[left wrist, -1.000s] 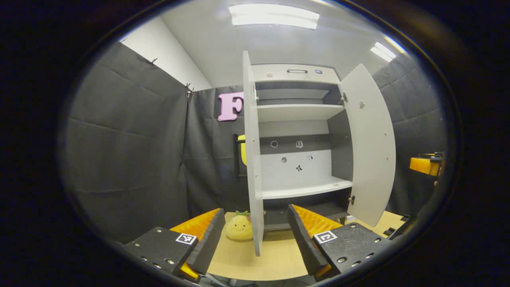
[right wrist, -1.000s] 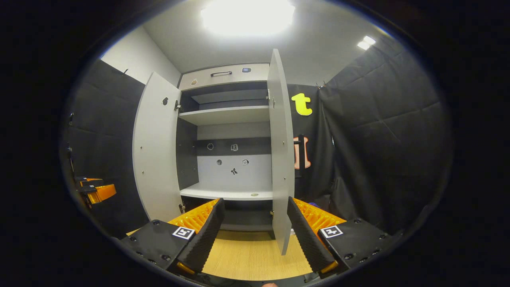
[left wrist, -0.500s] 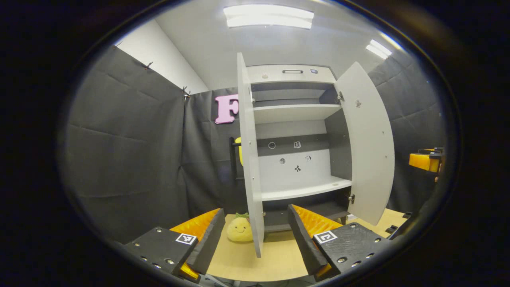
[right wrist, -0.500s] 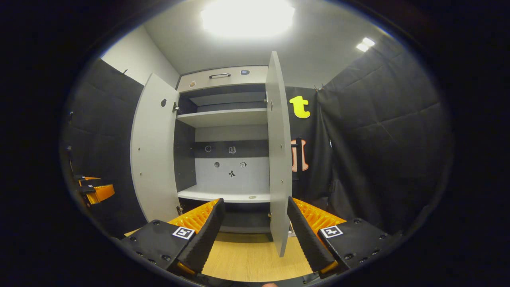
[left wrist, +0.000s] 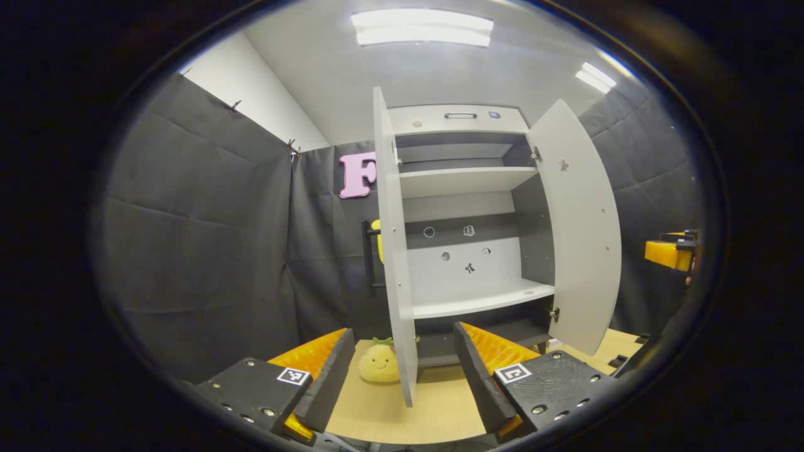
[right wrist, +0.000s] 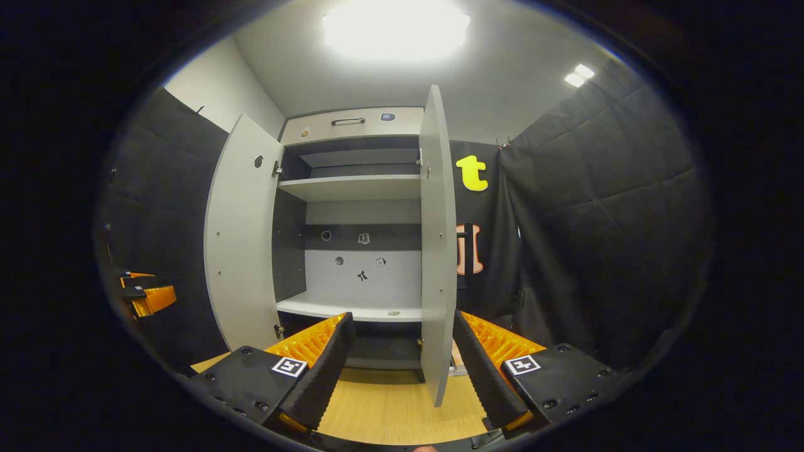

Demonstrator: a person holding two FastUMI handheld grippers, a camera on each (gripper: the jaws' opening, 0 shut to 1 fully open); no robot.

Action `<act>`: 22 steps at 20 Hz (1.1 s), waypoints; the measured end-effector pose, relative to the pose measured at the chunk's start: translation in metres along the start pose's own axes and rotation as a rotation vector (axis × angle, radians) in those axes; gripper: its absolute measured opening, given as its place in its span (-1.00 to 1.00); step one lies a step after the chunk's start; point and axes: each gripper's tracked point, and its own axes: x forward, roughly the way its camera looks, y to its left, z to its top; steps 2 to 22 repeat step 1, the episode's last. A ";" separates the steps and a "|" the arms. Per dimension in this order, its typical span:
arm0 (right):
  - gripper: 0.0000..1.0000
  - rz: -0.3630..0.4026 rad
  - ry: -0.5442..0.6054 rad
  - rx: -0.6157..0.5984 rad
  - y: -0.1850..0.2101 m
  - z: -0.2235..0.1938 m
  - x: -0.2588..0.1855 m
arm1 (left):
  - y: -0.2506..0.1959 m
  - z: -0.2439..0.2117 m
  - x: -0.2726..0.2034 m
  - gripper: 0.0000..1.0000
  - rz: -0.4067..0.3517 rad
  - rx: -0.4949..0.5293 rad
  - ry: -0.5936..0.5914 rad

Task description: Open the right door of the double-door shoe cabinet with the right hand, and open the left door with the left hand.

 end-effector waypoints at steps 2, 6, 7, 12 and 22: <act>0.96 0.001 0.001 -0.001 0.000 -0.001 -0.001 | 0.000 0.001 -0.001 0.83 0.000 0.002 -0.001; 0.96 0.001 0.001 -0.001 0.000 -0.001 -0.001 | 0.000 0.001 -0.001 0.83 0.000 0.002 -0.001; 0.96 0.001 0.001 -0.001 0.000 -0.001 -0.001 | 0.000 0.001 -0.001 0.83 0.000 0.002 -0.001; 0.96 0.001 0.001 -0.001 0.000 -0.001 -0.001 | 0.000 0.001 -0.001 0.83 0.000 0.002 -0.001; 0.96 0.001 0.001 -0.001 0.000 -0.001 -0.001 | 0.000 0.001 -0.001 0.83 0.000 0.002 -0.001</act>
